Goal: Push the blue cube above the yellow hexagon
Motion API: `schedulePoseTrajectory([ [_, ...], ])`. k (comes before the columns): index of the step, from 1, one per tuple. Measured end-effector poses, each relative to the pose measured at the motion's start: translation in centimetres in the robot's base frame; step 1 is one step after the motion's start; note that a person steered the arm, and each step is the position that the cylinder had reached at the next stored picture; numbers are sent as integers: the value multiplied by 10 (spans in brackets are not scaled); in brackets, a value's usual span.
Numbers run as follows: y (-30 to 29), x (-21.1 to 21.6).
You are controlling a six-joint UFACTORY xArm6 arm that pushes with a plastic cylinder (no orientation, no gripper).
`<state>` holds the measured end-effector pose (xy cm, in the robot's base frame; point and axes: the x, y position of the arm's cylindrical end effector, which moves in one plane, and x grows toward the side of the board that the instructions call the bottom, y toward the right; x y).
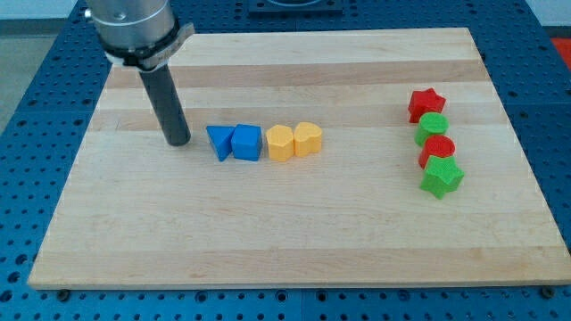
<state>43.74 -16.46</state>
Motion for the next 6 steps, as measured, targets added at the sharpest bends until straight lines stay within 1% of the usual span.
schedulePoseTrajectory([
  [1, 2, 27],
  [3, 59, 39],
  [4, 73, 41],
  [6, 85, 9],
])
